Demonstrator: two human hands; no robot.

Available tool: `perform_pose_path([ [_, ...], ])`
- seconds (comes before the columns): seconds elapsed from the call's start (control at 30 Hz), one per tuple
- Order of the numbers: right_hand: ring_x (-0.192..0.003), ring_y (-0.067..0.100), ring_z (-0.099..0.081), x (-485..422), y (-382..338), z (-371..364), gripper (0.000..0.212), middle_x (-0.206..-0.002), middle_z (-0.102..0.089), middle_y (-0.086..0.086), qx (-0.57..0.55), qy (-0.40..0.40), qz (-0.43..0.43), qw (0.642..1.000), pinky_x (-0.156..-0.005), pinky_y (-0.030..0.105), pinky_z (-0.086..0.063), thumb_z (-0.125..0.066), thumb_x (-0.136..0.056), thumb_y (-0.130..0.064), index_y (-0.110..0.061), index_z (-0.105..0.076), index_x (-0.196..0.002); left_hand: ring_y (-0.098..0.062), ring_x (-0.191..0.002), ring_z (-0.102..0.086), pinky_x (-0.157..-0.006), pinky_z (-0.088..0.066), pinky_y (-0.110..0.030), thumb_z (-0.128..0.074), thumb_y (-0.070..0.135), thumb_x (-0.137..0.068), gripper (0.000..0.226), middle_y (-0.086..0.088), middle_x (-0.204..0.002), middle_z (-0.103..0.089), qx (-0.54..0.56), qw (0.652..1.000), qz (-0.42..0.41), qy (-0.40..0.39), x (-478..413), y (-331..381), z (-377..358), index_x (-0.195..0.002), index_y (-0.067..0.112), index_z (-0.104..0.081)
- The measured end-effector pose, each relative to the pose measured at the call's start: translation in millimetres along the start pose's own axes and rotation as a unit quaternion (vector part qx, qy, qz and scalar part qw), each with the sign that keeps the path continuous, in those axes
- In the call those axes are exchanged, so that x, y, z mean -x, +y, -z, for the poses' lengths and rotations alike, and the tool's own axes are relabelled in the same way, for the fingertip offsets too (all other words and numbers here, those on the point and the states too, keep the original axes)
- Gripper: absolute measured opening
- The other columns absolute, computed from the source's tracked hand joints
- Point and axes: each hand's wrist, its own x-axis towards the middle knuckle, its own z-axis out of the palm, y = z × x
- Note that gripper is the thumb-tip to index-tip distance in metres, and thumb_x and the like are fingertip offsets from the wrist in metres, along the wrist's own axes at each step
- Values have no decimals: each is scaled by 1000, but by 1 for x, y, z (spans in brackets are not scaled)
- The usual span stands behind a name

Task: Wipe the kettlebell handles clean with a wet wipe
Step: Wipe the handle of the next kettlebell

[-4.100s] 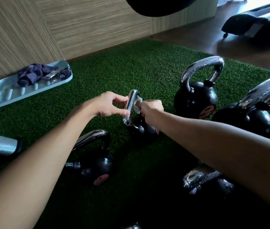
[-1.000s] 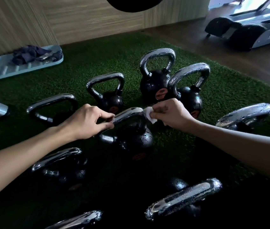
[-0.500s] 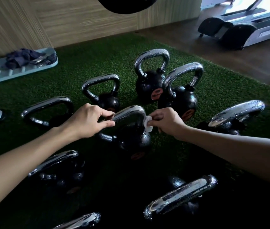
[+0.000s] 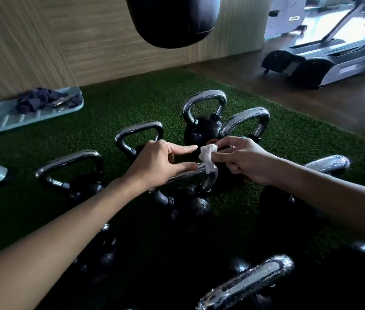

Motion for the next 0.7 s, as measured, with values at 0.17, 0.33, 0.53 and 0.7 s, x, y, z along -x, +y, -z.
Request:
perform_pose_path([
  [0.17, -47, 9, -28, -13, -9, -17, 24, -52, -53, -8, -44, -22, -17, 999, -49, 26, -13, -86, -65, -27, -20, -67, -78, 2, -55, -60, -54, -44, -14, -84, 51, -73, 51, 27, -90, -73, 25, 998, -19, 63, 7, 11, 5, -120, 35, -73],
  [0.33, -45, 7, -29, -18, -7, -30, 23, -53, -51, -7, -31, -63, -18, 997, -49, 25, -14, -87, -63, -32, -21, -73, -78, 30, -95, -54, -83, -39, 2, -86, 38, -76, 46, 16, -115, -70, 46, 992, -32, 109, 15, 9, -2, -117, 21, -75],
  [0.53, -62, -7, -58, -22, -9, -23, 31, -75, -71, -21, 258, -8, 102, 961, -60, 17, -41, -88, -74, -39, -31, -80, -103, 10, -92, -68, -80, -56, -22, -80, 50, -79, 39, 14, -107, -75, -28, 996, 1, 87, 21, -8, 21, -113, 30, -77],
  [0.7, -106, 5, -68, -35, -5, -28, 59, -119, -74, -11, 497, -57, 188, 845, -94, 31, -54, -87, -66, -58, -38, -73, -120, 12, -67, -59, -60, -38, -7, -85, 45, -75, 36, 12, -95, -78, -90, 995, 49, 16, 31, -29, 42, -108, 34, -79],
])
